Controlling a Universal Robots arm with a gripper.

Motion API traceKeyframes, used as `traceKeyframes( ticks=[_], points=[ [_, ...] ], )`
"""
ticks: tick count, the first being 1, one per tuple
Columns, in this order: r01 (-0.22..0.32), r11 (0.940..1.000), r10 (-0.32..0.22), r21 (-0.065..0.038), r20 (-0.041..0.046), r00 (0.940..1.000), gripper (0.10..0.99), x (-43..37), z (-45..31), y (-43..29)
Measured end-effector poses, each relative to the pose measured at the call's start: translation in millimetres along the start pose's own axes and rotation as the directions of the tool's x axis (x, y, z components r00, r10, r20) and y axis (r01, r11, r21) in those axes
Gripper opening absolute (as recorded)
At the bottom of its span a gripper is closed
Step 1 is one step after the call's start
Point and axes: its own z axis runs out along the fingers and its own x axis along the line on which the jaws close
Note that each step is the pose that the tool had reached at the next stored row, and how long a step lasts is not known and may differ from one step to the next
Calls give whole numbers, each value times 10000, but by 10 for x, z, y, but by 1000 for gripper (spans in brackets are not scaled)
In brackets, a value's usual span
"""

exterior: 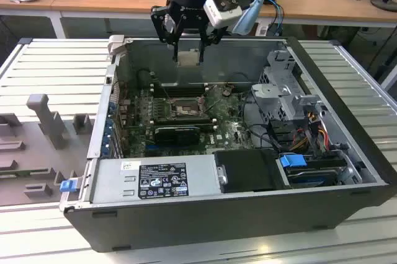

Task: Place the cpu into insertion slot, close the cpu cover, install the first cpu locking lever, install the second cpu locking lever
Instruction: 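Place the cpu into insertion slot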

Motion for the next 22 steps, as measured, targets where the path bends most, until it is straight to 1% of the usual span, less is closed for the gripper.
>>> traceKeyframes(
  ticks=[1, 2, 3, 8, 17, 18, 22],
  points=[
    [-267, 9996, 267, -5, 24, 9996, 529, 0, 0, 0],
    [-716, 9974, 716, -16, 63, 9974, 529, 0, 1, 0],
    [-873, 9962, 873, -20, 77, 9962, 529, 0, 2, 0],
    [-887, 9961, 888, -20, 79, 9960, 529, 0, 23, -3],
    [-1068, 9943, 1068, -26, 95, 9942, 529, -1, 27, -3],
    [-1116, 9938, 1116, -27, 98, 9937, 529, -1, 27, -3],
    [-1521, 9884, 1522, -39, 134, 9883, 529, -1, 29, -3]
  ],
)
